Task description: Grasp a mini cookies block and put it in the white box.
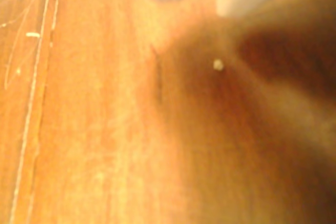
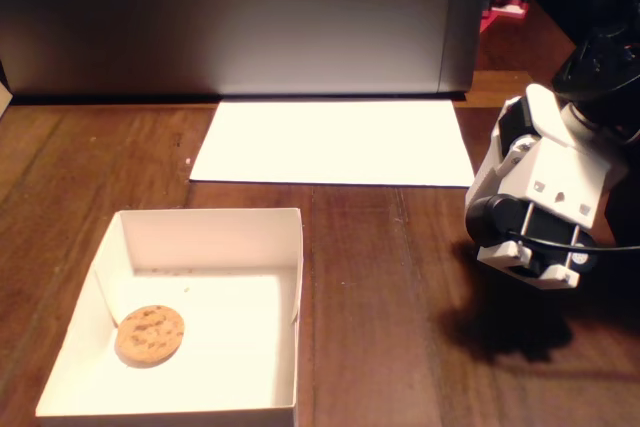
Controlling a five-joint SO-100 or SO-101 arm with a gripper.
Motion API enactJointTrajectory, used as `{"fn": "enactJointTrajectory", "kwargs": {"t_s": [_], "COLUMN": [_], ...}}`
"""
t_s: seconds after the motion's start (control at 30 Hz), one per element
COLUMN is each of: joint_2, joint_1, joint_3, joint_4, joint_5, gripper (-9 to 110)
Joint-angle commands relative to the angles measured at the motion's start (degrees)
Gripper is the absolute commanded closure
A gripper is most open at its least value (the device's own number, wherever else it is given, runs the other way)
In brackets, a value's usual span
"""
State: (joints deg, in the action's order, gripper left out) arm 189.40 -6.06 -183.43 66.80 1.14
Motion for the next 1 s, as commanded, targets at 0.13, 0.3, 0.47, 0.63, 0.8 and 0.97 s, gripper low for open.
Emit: {"fn": "enactJointTrajectory", "kwargs": {"t_s": [0.13, 0.3, 0.47, 0.63, 0.8, 0.97], "joint_2": [4.1, 4.1, 4.1, 4.1, 4.1, 4.1], "joint_1": [0.4, 0.4, 0.4, 0.4, 0.4, 0.4], "joint_3": [0.6, 0.6, 0.7, 0.7, 0.7, 0.7], "joint_4": [1.2, 1.2, 1.3, 1.5, 1.5, 1.5], "joint_5": [-0.2, -0.2, -1.1, -0.8, -0.8, -0.4], "gripper": [101, 101, 101, 101, 101, 101]}}
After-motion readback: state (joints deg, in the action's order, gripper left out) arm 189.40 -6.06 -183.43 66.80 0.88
